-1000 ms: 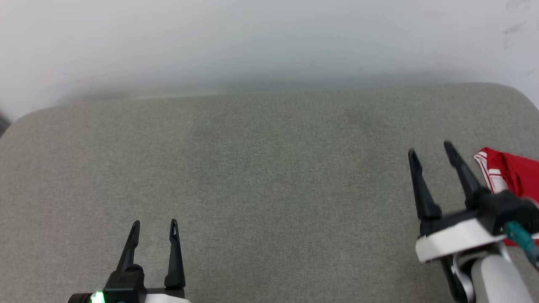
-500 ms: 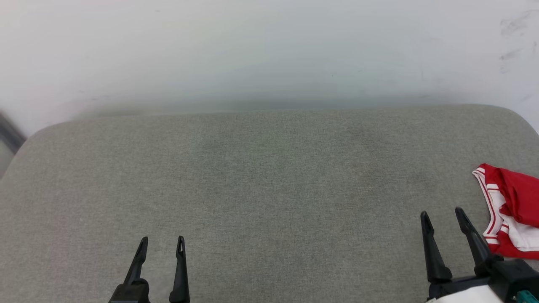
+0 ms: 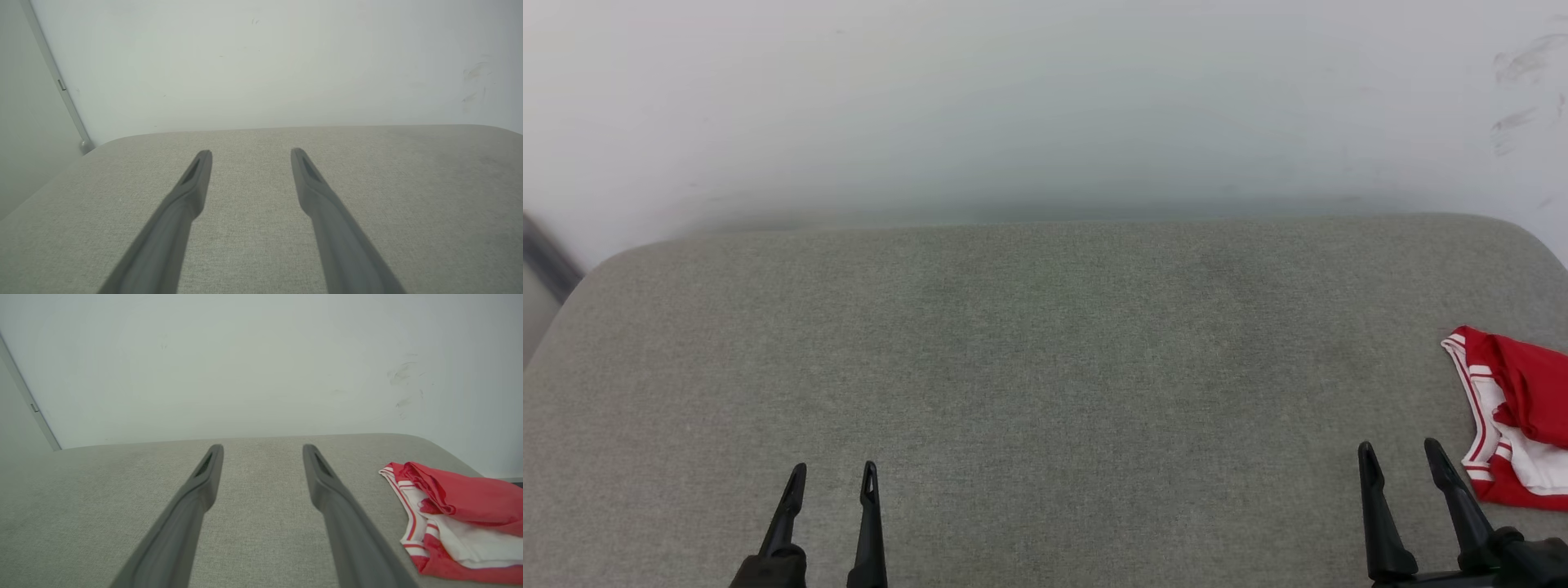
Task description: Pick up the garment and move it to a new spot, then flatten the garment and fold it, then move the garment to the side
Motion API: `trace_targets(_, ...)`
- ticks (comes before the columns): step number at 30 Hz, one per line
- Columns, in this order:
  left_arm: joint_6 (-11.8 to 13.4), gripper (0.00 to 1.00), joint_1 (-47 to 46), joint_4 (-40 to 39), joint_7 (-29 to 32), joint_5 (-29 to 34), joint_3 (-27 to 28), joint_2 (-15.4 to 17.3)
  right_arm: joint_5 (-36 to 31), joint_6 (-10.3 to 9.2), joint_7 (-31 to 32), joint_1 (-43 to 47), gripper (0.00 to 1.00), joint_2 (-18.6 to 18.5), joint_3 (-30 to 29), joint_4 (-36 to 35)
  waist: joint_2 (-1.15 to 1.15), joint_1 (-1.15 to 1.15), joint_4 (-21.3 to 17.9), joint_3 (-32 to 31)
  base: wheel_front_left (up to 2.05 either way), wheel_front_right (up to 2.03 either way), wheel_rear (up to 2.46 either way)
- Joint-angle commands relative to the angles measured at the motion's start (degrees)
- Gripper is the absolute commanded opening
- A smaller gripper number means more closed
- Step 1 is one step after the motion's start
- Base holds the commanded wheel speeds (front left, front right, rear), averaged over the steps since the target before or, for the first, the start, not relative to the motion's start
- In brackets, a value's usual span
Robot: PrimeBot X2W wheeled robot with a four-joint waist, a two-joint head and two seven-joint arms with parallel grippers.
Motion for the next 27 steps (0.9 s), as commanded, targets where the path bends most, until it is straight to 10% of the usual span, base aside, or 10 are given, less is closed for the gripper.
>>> trace_targets(1, -0.4, 1.00, 0.8, 0.0, -0.1, -0.2, 0.1, -0.1, 0.3, -0.05, -0.1, 0.5, 1.00, 0.3, 0.1, 0.0, 0.00, 0.01, 0.0, 0.0, 0.00, 0.00, 0.00)
trace_targets(9, -0.1, 1.00, 0.6, 0.4, -0.1, -0.3, 0.5, -0.1, 0.8, -0.05, -0.1, 0.5, 1.00, 0.3, 0.3, 0.3, 0.00, 0.01, 0.2, 0.1, 0.00, 0.00, 0.00)
trace_targets(10, -0.2, 0.00, 0.0, 0.5, 0.0, -0.4, 0.3, 0.0, 0.6, 0.00, 0.0, 0.0, 0.00, 0.0, 0.3, 0.2, 0.00, 0.01, 0.2, 0.1, 0.00, 0.00, 0.00)
trace_targets(27, -2.0, 0.00, -3.3, 5.2, 3.3, -19.1, 0.6, 1.1, 18.2, 0.01, 3.3, -3.3, 0.00, -0.9, 0.8, 4.7, 0.00, 0.01, 0.1, 0.3, 0.00, 0.00, 0.00)
